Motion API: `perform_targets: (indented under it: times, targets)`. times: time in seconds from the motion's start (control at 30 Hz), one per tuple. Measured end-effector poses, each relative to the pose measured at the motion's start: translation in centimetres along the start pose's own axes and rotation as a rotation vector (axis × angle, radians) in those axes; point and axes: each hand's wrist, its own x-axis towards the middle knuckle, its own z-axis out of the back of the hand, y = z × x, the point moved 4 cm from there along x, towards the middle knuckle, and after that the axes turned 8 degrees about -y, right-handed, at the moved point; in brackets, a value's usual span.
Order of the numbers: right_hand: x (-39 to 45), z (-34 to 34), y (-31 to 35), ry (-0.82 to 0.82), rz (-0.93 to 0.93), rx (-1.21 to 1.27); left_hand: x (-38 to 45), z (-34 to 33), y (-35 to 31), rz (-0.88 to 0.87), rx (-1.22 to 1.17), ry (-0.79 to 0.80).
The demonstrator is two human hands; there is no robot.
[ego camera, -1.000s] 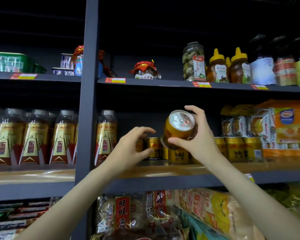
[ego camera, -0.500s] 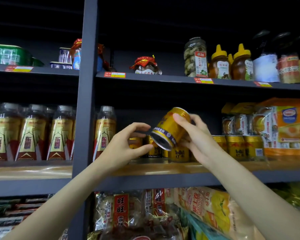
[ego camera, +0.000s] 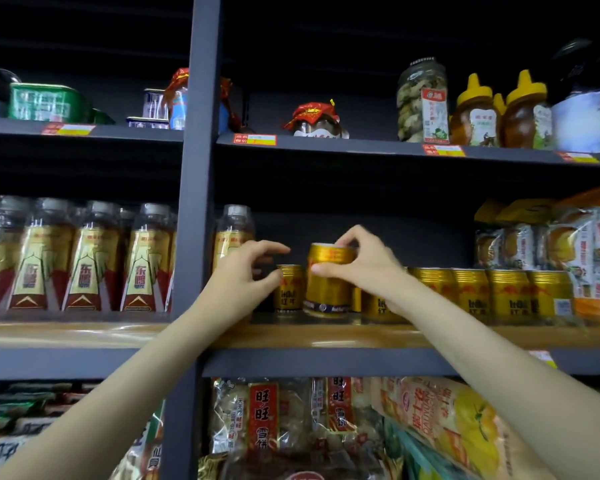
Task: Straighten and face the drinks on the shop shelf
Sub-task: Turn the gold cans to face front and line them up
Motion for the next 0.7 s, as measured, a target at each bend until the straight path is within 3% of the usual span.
perform_targets:
  times: [0.2,0.27,0.37,0.5,0.6,0.7]
  targets:
    - [0.8,-4.5,-0.6,0.099,0.139,-0.289,0.0,-0.8,0.6,0.046,0.198,0.080]
    - [1.6,-3.4,-0.2,0.188,0.188,-0.374,0.1,-0.9,0.6,0.050,0.213,0.098]
    - [2.9,0.4,0.7,0.161,0.256,-0.391,0.7,-1.2,0.7,0.032,0.206,0.113]
    - [4.7,2.7,-0.4,0.233,0.259,-0.531,2.3,-3.5,0.0,0.000,0.151,0.231]
    - [6.0,2.2,-1.5,0.306,0.250,-0.637,3.2,-5.8,-0.5,-0.036,0.233,0.337]
    - [7.4,0.9,-2.3,0.355,0.240,-0.691,3.8,-6.4,-0.3,-0.065,0.331,0.339]
